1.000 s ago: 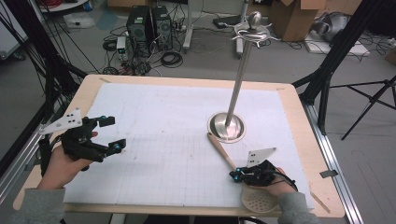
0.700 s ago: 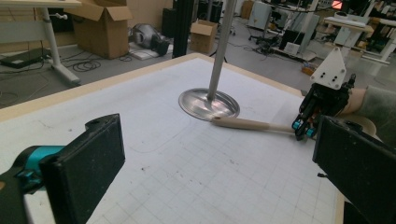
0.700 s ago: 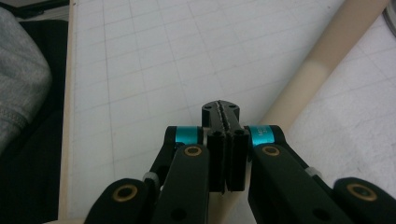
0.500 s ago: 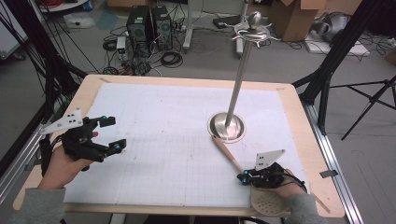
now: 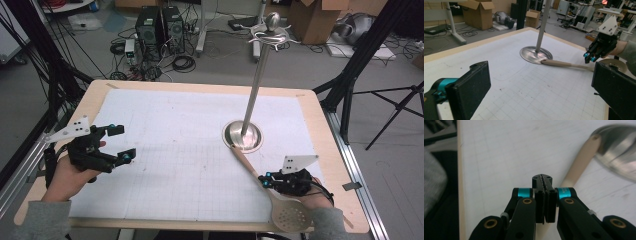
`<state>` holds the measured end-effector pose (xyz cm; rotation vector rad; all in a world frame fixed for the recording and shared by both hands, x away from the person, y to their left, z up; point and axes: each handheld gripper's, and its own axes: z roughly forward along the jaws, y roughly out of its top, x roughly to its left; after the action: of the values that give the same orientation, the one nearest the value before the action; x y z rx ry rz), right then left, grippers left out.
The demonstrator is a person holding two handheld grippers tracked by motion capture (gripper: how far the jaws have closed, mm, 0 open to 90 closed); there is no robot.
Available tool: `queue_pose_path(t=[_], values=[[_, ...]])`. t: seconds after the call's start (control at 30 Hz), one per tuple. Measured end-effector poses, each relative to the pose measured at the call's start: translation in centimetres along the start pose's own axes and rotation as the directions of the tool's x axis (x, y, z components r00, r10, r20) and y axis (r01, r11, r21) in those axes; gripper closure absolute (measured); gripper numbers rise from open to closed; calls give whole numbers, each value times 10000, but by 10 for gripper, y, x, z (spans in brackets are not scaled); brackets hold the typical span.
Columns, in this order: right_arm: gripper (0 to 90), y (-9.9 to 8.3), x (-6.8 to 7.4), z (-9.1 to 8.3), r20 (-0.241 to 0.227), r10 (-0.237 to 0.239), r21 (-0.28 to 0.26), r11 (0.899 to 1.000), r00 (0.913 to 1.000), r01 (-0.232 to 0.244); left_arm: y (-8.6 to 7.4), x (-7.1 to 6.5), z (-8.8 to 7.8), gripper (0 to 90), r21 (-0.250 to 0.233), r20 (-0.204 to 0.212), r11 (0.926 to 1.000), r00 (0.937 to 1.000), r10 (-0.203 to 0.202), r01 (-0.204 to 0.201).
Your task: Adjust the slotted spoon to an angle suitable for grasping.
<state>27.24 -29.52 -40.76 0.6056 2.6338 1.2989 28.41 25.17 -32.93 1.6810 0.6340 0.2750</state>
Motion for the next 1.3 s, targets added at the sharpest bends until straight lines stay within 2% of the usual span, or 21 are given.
queue_pose_path(t=[0.1,0.2,0.37,0.5,0.57,0.63,0.77,1.0,1.03,1.1,1.2,1.3], values=[[897,9,2,-3,643,217,-149,9997,9977,-208,-1,1,0,26,19,-6,10000,10000,-8,8],[896,13,0,4,1210,342,241,9990,9921,-373,-1,0,0,26,17,-8,10000,10000,-25,25],[897,11,-3,18,1544,330,1025,9935,9875,-492,-1,1,-1,26,30,-34,10000,10000,-41,41],[897,10,-8,21,2074,578,1106,9905,9766,-821,-3,2,-1,26,92,-76,9999,10000,-59,60],[897,9,-10,22,2166,695,1165,9885,9738,-965,-4,2,-2,26,114,-113,9999,9999,-84,85],[897,8,-12,24,2196,705,1418,9845,9730,-1034,-4,2,-3,26,114,-134,9999,9999,-100,102],[897,7,-12,29,2016,673,1781,9785,9772,-1041,-4,1,-5,26,51,-153,9999,9998,-88,88],[896,7,-13,30,1824,731,1747,9789,9805,-1055,-5,2,-4,26,135,-168,9999,9998,-85,87],[896,7,-13,30,1654,763,1726,9794,9833,-1051,-5,2,-4,26,145,-149,9999,9999,-83,85],[896,10,-11,33,1398,536,1815,9802,9887,-788,-5,2,-4,26,142,-160,9999,9998,-97,99],[896,15,-9,35,1385,159,2172,9750,9902,-460,-5,2,-4,26,146,-178,9999,9998,-81,84],[896,18,-8,38,1246,65,2257,9736,9922,-348,-5,2,-4,26,137,-203,9998,9997,-103,106]])
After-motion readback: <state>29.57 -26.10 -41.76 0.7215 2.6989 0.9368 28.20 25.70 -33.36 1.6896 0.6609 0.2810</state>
